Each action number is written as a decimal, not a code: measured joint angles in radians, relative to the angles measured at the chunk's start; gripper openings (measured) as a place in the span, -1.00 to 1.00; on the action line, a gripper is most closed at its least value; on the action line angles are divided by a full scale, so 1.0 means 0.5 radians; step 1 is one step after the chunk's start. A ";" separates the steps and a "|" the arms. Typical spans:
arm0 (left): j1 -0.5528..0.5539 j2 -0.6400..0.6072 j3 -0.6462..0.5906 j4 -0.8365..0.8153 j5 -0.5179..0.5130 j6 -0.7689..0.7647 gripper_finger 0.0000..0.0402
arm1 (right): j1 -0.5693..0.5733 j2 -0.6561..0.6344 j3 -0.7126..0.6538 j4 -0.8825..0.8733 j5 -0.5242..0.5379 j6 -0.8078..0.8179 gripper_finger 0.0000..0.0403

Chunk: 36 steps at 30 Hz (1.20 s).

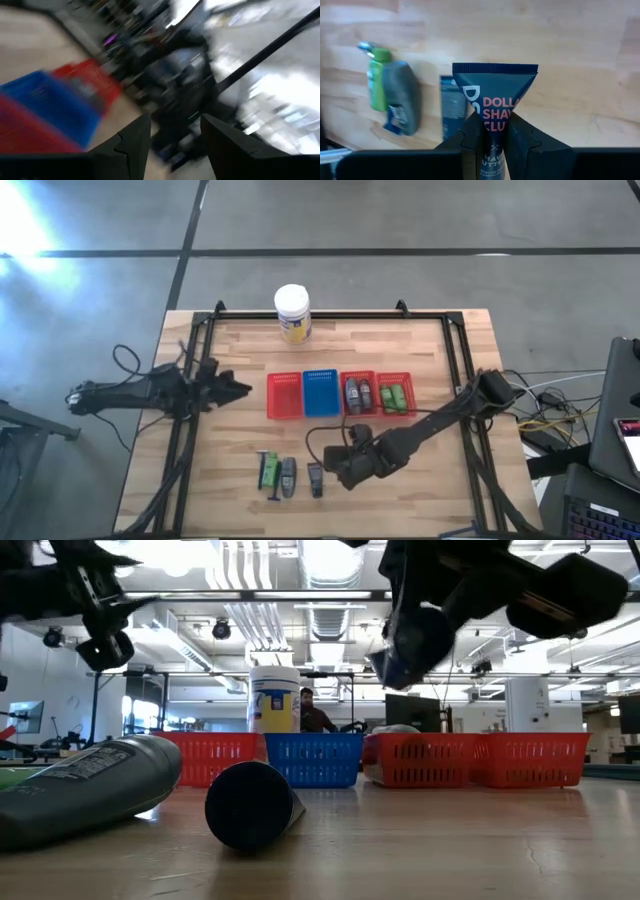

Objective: Pick & Place Travel size toiletries
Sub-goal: Put the bottom blue shave cream into the red bin

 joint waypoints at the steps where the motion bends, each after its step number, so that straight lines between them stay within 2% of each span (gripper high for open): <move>1: -0.013 0.059 0.051 -0.122 -0.001 0.076 -0.11 | -0.008 -0.016 -0.001 -0.004 0.007 0.000 -0.76; 3: -0.047 0.203 0.145 -0.239 -0.001 0.297 -0.11 | -0.028 -0.043 -0.012 -0.012 0.039 -0.013 -0.75; 7: -0.183 0.462 0.317 -0.220 -0.011 0.686 -0.11 | -0.082 -0.095 -0.024 -0.018 0.121 -0.039 -0.74; 9: -0.280 0.581 0.400 -0.216 -0.138 0.809 -0.11 | -0.119 -0.118 -0.024 -0.031 0.207 -0.022 -0.77; 13: -0.536 0.785 0.542 -0.219 -0.547 1.075 -0.11 | -0.202 -0.165 -0.024 -0.036 0.416 0.035 -0.80; 16: -0.772 0.924 0.643 -0.219 -0.922 1.408 -0.11 | -0.270 -0.213 -0.024 -0.042 0.513 0.025 -0.80; 22: -1.200 1.266 0.814 -0.161 -1.704 2.116 -0.11 | -0.436 -0.315 -0.024 -0.043 0.589 -0.169 -0.70; 30: -1.176 1.775 0.911 0.167 -2.108 2.403 -0.11 | -0.612 -0.399 -0.025 -0.034 0.589 -0.452 -0.77; 36: -1.058 2.088 1.019 0.594 -2.100 2.569 -0.11 | -0.670 -0.404 -0.025 -0.030 0.539 -0.526 -0.74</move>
